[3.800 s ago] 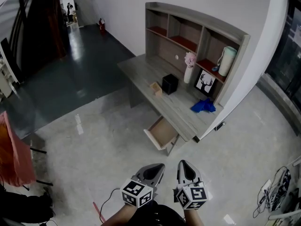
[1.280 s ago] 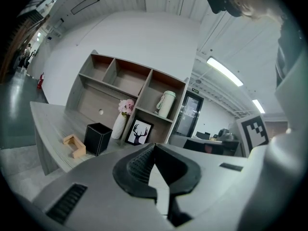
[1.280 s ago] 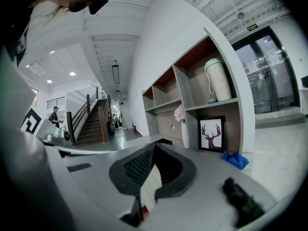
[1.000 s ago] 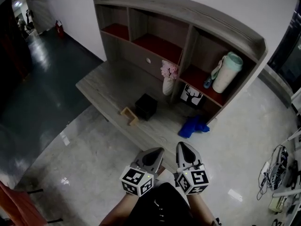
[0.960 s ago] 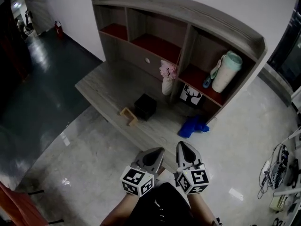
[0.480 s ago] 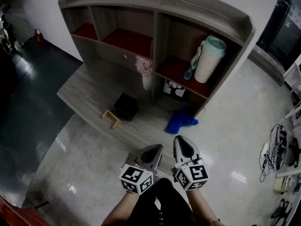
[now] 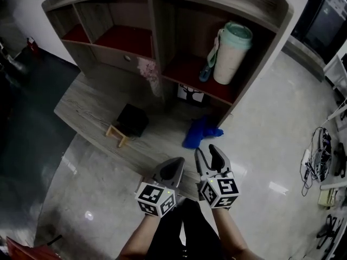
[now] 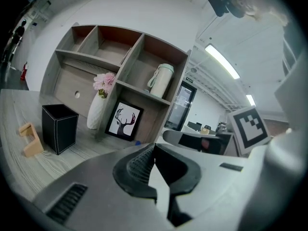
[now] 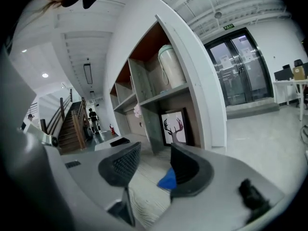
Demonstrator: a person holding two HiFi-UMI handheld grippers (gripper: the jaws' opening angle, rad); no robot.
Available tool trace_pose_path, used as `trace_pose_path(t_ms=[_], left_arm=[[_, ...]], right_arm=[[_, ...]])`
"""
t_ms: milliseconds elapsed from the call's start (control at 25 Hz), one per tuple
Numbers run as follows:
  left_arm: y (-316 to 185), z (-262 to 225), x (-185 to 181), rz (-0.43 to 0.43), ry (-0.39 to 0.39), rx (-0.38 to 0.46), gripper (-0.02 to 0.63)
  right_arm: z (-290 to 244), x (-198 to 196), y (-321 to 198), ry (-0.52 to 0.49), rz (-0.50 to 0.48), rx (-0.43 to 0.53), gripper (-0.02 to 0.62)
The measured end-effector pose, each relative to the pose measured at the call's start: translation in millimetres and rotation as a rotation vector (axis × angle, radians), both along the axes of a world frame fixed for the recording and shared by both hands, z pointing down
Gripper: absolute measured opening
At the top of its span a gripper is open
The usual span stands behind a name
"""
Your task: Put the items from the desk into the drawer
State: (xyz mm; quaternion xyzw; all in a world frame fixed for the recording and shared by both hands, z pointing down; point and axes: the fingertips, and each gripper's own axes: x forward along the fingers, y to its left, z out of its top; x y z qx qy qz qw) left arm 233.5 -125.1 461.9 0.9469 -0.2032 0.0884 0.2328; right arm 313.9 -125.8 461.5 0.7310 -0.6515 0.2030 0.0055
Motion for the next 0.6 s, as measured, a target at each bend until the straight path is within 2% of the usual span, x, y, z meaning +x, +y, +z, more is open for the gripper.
trace_pose_path(t_ms=[120, 600], left_arm=[[-3.5, 11.8, 5.4, 0.004, -0.011, -0.007, 0.011], [-36.6, 48.6, 29.4, -0.014, -0.026, -0.032, 0.011]], right_arm=[[16.2, 5.7, -6.8, -0.017, 0.009, -0.038, 0.216], [85.3, 29.1, -32.7, -0.062, 0.023, -0.199, 0.245]])
